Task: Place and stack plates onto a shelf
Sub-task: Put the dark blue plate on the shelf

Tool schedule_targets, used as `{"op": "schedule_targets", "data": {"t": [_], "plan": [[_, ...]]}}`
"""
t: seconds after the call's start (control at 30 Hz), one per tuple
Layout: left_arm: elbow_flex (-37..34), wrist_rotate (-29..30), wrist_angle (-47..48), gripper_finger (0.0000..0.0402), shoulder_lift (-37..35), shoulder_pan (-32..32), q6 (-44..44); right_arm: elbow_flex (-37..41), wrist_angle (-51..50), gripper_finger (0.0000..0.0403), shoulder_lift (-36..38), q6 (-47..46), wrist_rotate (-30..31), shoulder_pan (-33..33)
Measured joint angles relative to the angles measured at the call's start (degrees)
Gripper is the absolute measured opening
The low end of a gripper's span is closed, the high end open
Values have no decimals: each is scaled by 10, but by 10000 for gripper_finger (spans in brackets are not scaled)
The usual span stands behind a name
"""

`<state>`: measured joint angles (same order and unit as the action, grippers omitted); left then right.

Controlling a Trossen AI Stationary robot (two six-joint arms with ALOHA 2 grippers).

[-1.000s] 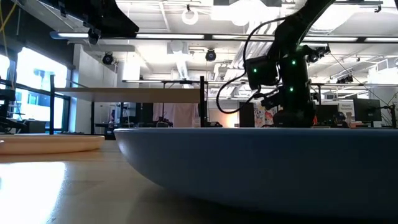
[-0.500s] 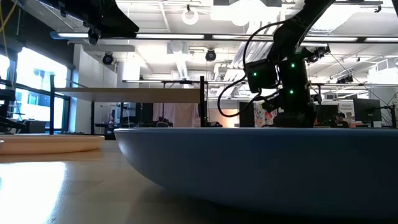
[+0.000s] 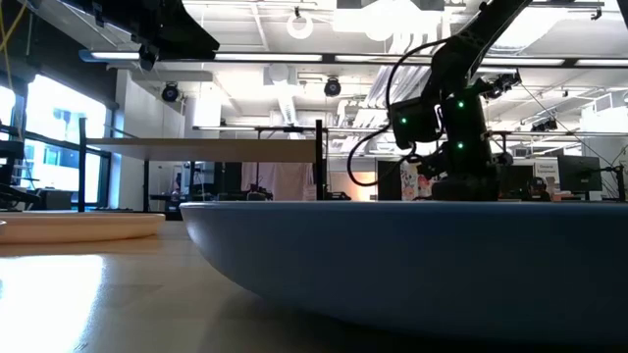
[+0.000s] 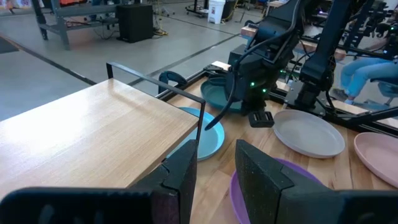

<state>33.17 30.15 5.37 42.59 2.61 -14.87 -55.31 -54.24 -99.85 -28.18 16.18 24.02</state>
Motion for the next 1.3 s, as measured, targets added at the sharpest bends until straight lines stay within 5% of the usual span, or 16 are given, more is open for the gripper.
{"op": "schedule_targets", "data": {"t": [0.77, 1.3], "plan": [[0, 0, 0, 99, 0, 0, 0, -7, -100, 0, 64, -15, -3, -79], [0, 0, 0, 99, 0, 0, 0, -133, -135, 0, 164, -14, 44, -136]]}}
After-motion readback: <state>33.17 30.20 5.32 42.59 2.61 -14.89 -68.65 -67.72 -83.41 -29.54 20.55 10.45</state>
